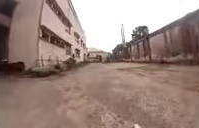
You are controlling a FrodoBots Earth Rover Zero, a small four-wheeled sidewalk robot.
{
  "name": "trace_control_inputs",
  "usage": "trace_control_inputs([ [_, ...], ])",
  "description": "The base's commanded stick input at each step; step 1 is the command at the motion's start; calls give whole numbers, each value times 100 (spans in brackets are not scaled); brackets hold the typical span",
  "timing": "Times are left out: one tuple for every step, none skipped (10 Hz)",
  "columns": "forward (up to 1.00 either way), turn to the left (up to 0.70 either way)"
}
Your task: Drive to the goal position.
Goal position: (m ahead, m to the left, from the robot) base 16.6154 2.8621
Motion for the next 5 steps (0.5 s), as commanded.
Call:
trace_control_inputs([
  [100,0],
  [100,0],
  [100,0],
  [100,0],
  [100,0],
])
